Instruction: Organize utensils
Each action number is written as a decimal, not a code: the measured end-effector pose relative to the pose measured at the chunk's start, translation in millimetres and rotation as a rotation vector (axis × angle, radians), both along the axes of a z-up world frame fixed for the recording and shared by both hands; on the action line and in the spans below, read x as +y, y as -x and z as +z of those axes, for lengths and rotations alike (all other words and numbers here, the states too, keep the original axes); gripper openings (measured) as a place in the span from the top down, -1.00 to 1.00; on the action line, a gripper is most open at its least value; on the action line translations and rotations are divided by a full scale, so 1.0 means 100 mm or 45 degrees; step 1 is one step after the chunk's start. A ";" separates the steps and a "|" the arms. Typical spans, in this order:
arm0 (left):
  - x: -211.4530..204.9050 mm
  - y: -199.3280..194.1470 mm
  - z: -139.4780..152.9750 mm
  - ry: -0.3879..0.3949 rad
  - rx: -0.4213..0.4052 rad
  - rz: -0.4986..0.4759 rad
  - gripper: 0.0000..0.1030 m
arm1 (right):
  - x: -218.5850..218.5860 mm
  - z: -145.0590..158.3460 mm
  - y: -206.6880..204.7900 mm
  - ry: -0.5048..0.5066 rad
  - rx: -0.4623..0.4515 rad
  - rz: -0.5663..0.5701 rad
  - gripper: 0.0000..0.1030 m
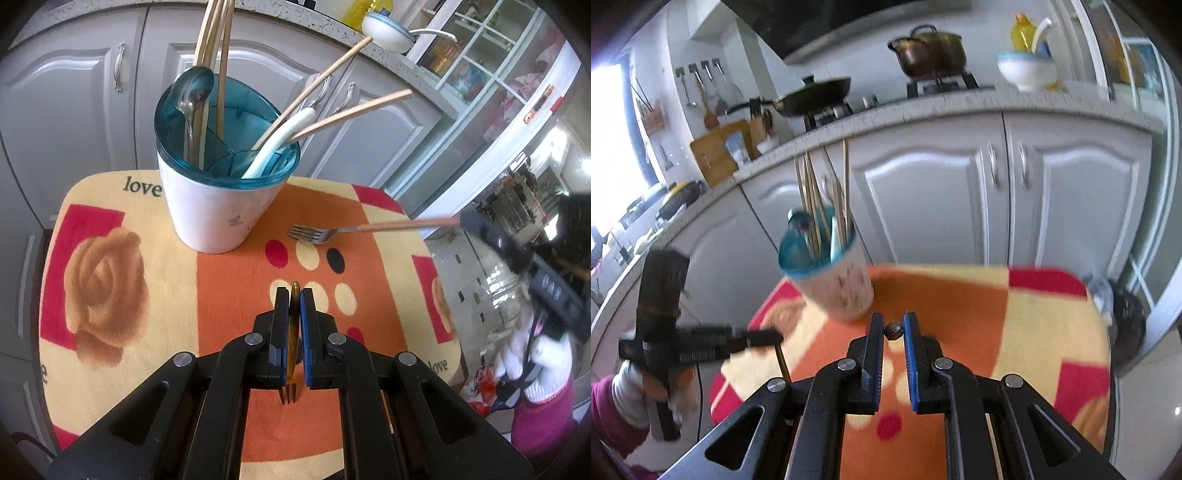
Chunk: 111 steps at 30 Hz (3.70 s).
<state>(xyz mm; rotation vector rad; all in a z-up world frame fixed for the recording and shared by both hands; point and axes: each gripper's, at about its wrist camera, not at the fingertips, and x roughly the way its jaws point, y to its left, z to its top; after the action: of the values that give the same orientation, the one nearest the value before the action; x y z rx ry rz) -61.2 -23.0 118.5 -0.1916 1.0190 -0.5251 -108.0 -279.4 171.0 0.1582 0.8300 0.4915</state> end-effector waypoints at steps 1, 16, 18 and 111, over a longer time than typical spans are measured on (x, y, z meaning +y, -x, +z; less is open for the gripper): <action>0.00 -0.01 0.00 0.005 0.003 0.004 0.92 | 0.03 0.04 -0.08 -0.015 -0.015 0.001 0.80; 0.14 -0.07 0.22 0.020 -0.054 0.037 0.92 | 0.27 0.43 -0.37 -0.074 -0.102 0.079 0.81; 0.18 -0.08 0.29 0.023 -0.072 0.046 0.92 | 0.27 0.46 -0.36 -0.068 -0.100 0.085 0.81; 0.25 -0.15 0.94 -0.253 -0.373 0.386 0.19 | 0.96 0.75 -0.61 -0.010 -0.070 0.130 0.20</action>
<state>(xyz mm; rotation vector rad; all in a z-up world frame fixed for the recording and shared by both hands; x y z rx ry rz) -46.3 2.4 212.3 -0.0859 0.7330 -0.1673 -47.1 -183.9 246.2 0.1091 0.7849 0.5928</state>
